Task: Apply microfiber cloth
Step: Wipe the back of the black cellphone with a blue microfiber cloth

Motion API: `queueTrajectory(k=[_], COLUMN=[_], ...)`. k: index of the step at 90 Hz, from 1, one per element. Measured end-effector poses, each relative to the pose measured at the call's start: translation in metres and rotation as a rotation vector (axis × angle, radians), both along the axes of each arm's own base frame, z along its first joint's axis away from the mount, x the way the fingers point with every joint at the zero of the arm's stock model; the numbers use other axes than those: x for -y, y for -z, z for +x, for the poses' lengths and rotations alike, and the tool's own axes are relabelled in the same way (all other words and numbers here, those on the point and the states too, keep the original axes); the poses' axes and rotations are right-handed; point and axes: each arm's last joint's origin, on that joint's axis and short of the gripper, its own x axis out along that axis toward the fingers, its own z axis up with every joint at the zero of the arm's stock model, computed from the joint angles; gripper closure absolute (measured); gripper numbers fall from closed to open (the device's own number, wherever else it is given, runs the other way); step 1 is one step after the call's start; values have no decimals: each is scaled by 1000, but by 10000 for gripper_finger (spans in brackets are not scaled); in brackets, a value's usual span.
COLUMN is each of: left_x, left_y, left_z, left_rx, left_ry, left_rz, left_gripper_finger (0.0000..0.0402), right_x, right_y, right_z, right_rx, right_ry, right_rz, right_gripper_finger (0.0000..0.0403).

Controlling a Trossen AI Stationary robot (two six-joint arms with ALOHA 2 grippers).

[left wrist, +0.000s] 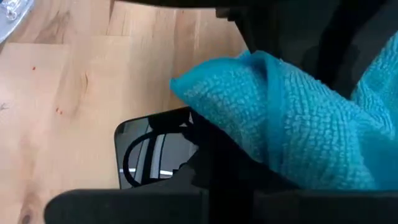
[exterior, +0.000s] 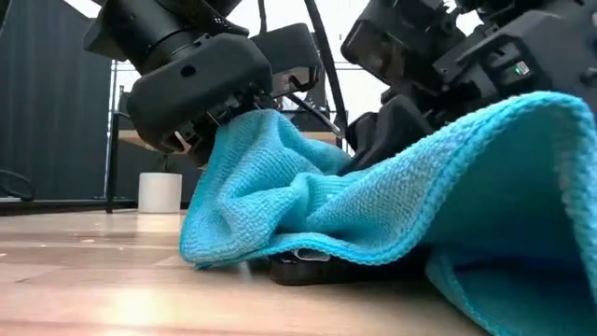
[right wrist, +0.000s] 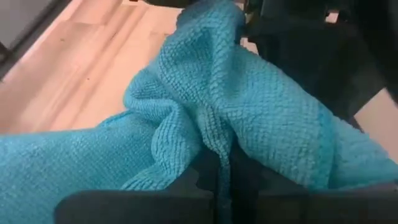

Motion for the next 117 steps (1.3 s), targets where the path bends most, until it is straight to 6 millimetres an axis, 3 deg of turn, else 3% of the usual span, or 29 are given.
queueTrajectory(k=[29, 40, 52, 68, 84, 100, 117], left_x=[0, 0, 0, 0, 1, 1, 0], left_y=[1, 1, -1, -1, 0, -1, -1], left_z=[0, 1, 2, 3, 2, 3, 3], left_rx=[1, 8, 35, 40, 35, 34, 32], left_ry=[2, 5, 5, 16, 23, 37, 32], left_rz=[1, 2, -3, 4, 12, -12, -19], left_gripper_finger=[395, 395, 395, 395, 395, 395, 395], right_x=[-32, -26, -7, 15, 6, -16, -17], right_y=[-1, -16, -34, -9, 12, 16, 5], right_z=[-23, -22, -6, 9, 10, -2, -12], right_rx=[-109, -69, 54, 16, 17, -27, -120], right_ry=[-201, -173, -78, -10, 7, -17, -87], right_rz=[116, 61, 31, 9, 62, 93, 92], right_gripper_finger=[403, 403, 403, 403, 403, 403, 403])
